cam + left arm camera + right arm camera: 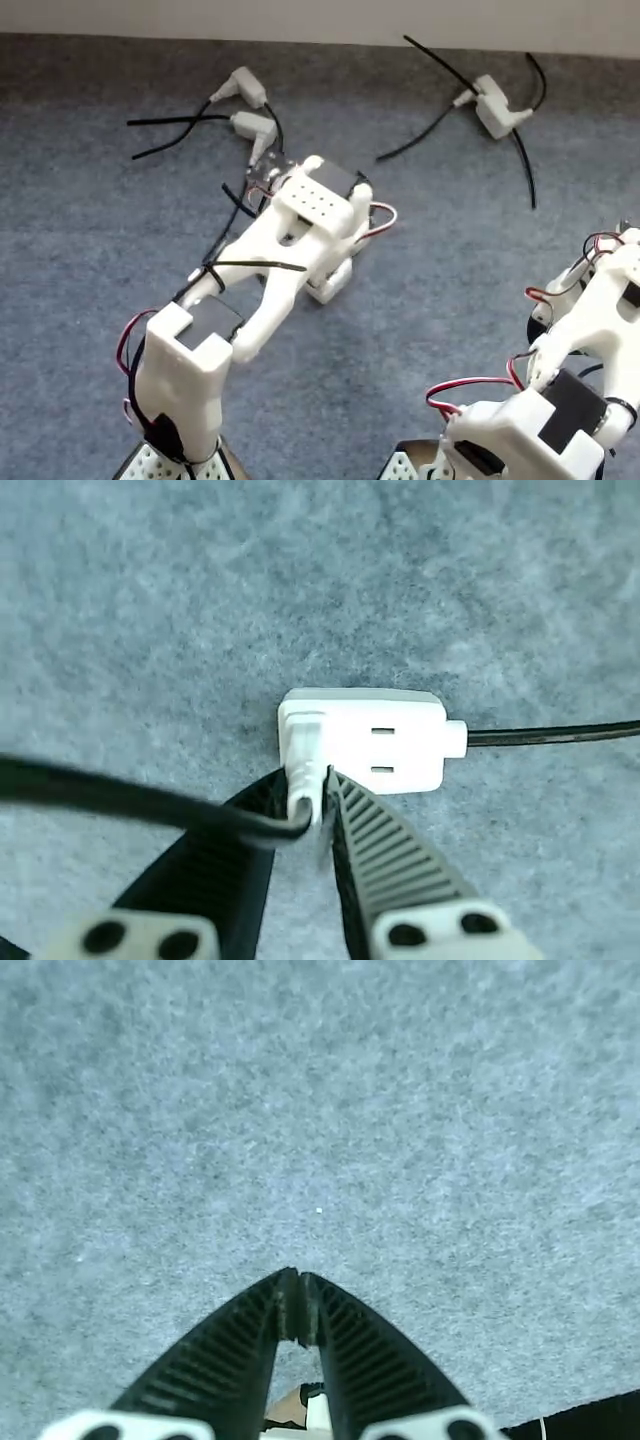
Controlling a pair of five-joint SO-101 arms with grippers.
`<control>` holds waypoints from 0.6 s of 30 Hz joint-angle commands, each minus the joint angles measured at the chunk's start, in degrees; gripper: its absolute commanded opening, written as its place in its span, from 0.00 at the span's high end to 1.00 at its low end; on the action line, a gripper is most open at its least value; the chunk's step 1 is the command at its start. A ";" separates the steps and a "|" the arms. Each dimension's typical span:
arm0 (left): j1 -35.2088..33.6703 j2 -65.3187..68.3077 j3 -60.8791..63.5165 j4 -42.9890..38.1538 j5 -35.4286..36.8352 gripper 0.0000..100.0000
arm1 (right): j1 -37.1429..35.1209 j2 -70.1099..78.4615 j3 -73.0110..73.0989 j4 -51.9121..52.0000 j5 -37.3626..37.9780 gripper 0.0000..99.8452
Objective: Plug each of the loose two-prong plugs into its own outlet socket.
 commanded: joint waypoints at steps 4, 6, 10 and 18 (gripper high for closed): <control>-2.07 0.48 0.75 -0.35 -14.86 0.93 | 0.22 -0.31 -0.22 0.04 -0.09 0.99; -2.07 0.48 0.75 1.14 -17.32 0.86 | 0.31 -0.31 -0.22 0.04 -0.09 0.99; -1.63 0.04 0.22 6.68 -18.37 0.68 | 0.57 -0.31 -0.22 0.04 -0.09 0.99; -2.33 -0.13 -2.86 11.43 -24.09 0.59 | 0.22 -0.40 -0.22 0.04 -0.09 0.99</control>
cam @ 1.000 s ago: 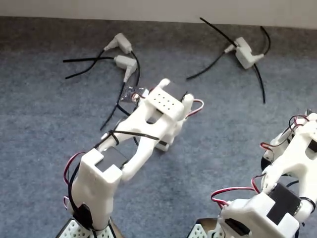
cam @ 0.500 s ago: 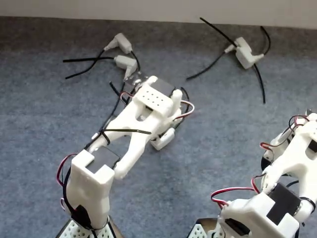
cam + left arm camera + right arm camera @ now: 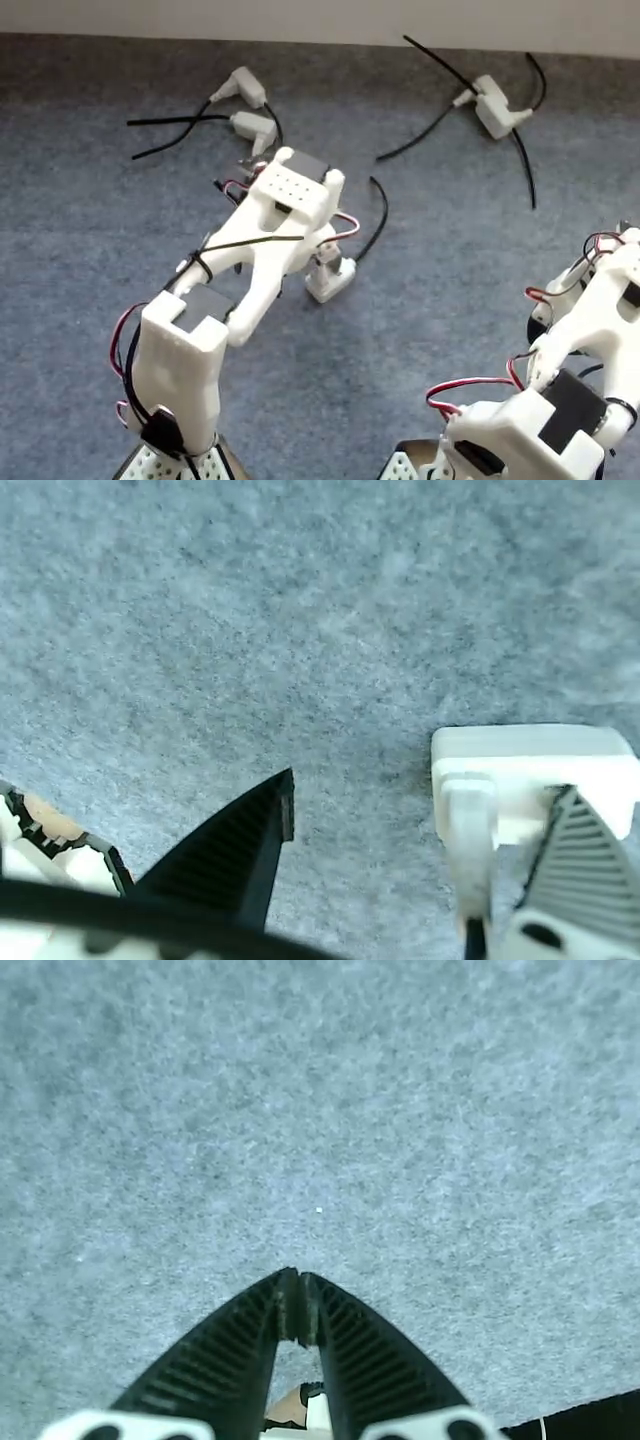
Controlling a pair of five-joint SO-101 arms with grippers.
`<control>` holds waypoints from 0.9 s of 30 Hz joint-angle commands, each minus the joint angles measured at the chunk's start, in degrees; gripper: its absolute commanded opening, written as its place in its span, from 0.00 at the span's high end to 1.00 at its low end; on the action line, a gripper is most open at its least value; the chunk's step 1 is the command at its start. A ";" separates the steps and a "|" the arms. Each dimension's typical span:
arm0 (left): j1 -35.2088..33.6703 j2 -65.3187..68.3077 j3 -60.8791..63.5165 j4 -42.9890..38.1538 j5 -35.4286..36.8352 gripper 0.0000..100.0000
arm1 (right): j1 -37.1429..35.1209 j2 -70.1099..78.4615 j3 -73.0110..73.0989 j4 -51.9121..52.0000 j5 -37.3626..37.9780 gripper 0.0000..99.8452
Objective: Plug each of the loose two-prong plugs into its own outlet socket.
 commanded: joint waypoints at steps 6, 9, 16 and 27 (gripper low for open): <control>-2.24 -0.75 -13.49 2.73 -17.05 0.59 | 0.40 -0.57 -0.22 0.04 -0.09 0.99; -3.56 -0.66 -18.24 2.73 -27.16 0.59 | 0.57 -0.57 -0.22 0.04 -0.09 0.99; -4.88 -0.04 -18.86 2.55 -57.14 0.59 | 0.66 -0.57 -0.22 0.04 -0.09 0.99; -0.57 6.02 -14.73 1.05 -74.37 0.59 | 0.75 -0.57 -0.22 0.04 -0.09 0.99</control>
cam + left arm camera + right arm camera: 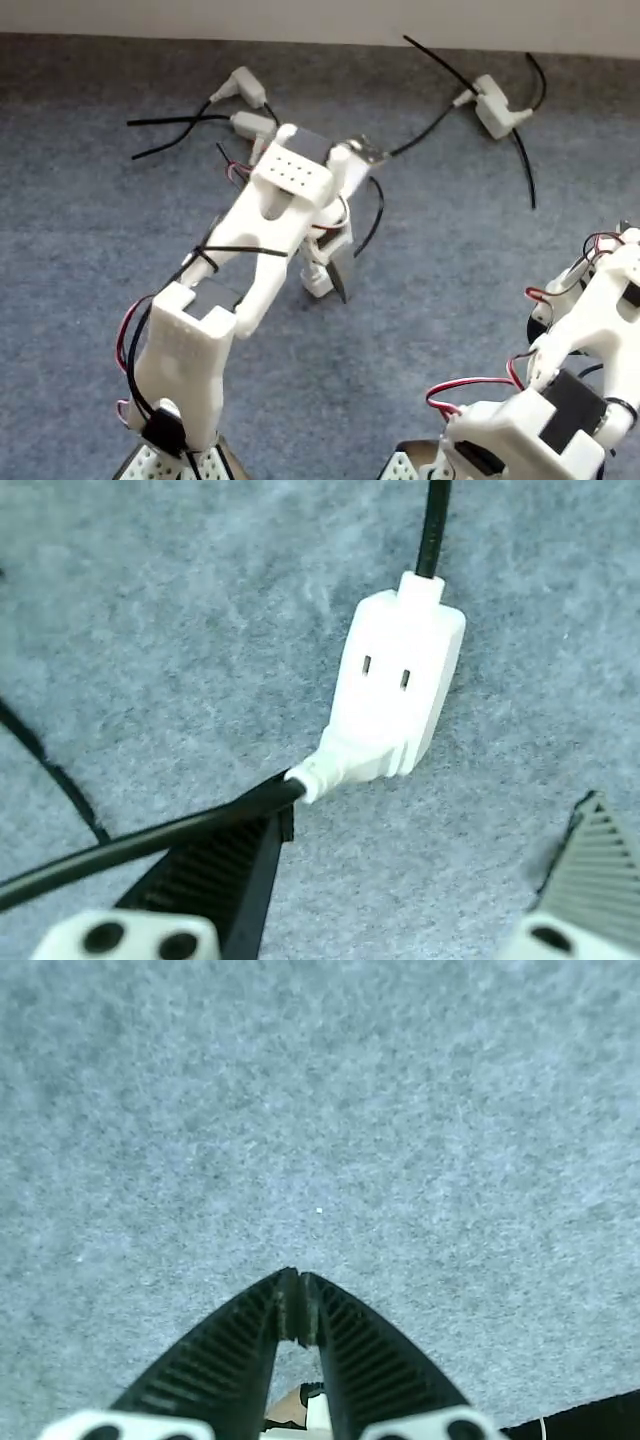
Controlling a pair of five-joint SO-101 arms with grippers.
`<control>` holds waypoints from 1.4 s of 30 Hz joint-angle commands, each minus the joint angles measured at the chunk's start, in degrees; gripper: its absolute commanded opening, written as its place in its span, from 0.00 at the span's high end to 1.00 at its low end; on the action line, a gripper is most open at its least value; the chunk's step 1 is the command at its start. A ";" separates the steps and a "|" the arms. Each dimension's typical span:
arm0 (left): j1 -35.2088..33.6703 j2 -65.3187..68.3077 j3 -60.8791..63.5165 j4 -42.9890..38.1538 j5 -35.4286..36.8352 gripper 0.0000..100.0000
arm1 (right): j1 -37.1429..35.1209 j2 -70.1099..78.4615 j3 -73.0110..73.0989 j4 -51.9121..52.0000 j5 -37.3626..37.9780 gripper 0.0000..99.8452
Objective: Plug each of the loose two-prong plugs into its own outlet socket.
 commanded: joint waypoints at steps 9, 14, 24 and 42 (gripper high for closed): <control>1.63 9.36 -0.48 -5.54 -1.32 0.60 | 0.75 -0.48 -0.22 0.04 -0.09 0.99; 2.07 9.45 -7.08 -5.10 -1.41 0.74 | 0.75 -0.40 -0.22 0.04 -0.09 0.99; 2.07 10.24 -13.49 -5.54 -5.71 0.99 | 0.75 -0.22 -0.13 -0.22 -0.09 0.99; 4.88 2.07 -19.38 1.41 -20.31 0.96 | 0.84 -0.22 -0.13 -0.22 0.00 0.99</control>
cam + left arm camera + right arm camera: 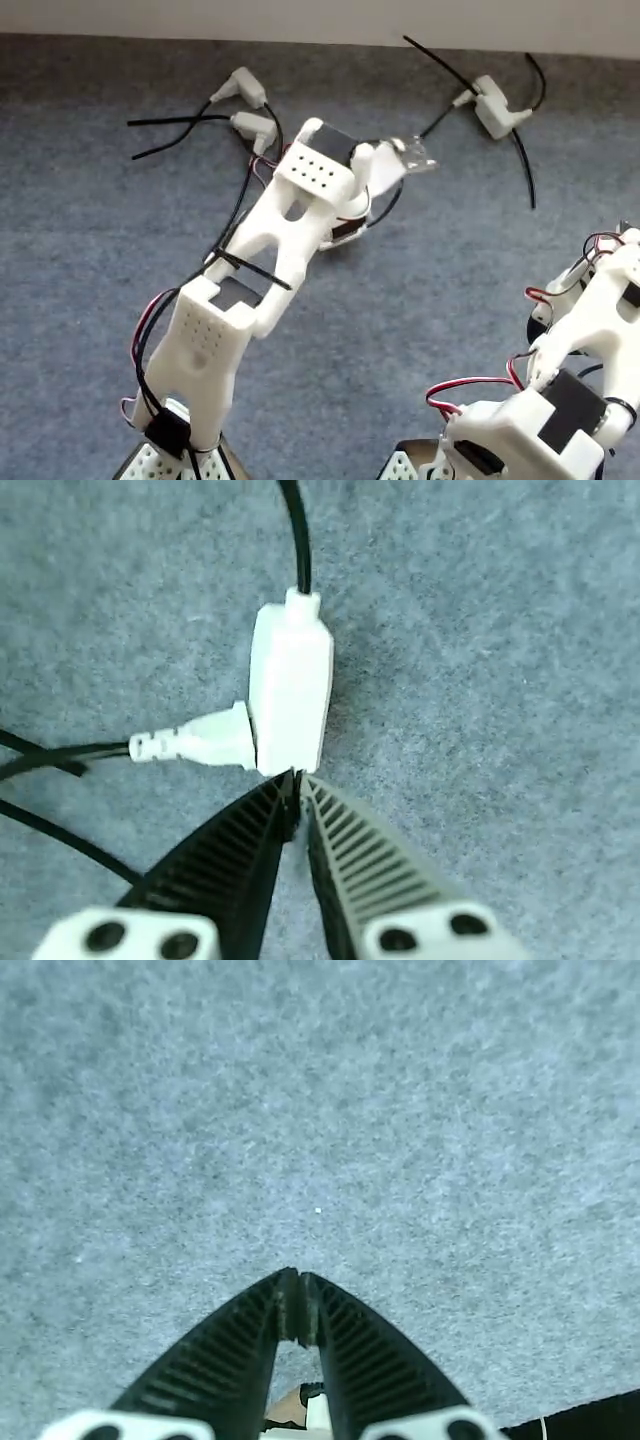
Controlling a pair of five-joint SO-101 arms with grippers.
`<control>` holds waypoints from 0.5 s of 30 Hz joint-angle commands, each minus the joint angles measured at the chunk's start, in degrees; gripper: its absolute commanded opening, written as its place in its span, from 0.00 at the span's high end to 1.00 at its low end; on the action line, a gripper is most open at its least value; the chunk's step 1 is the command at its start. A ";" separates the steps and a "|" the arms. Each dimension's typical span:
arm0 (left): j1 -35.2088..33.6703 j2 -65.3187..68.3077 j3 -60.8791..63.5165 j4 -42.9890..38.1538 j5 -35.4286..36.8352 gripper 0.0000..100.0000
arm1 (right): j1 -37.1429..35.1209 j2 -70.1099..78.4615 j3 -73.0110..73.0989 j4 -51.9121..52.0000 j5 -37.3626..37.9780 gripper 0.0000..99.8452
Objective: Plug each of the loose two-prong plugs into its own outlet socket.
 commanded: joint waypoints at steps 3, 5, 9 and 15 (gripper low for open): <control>1.10 -3.65 -1.71 0.79 -3.52 0.85 | 1.27 -0.22 -0.13 -0.13 2.02 0.99; 0.31 -3.47 -1.71 0.26 -3.34 0.76 | 1.98 -0.22 -0.13 -0.31 3.43 0.99; -2.51 0.84 -1.98 -4.13 -3.16 0.69 | 3.65 -0.22 -0.13 -0.40 3.87 0.99; -6.99 8.57 -2.07 -11.08 -1.85 0.69 | 4.53 -0.22 -0.13 -0.40 3.96 0.99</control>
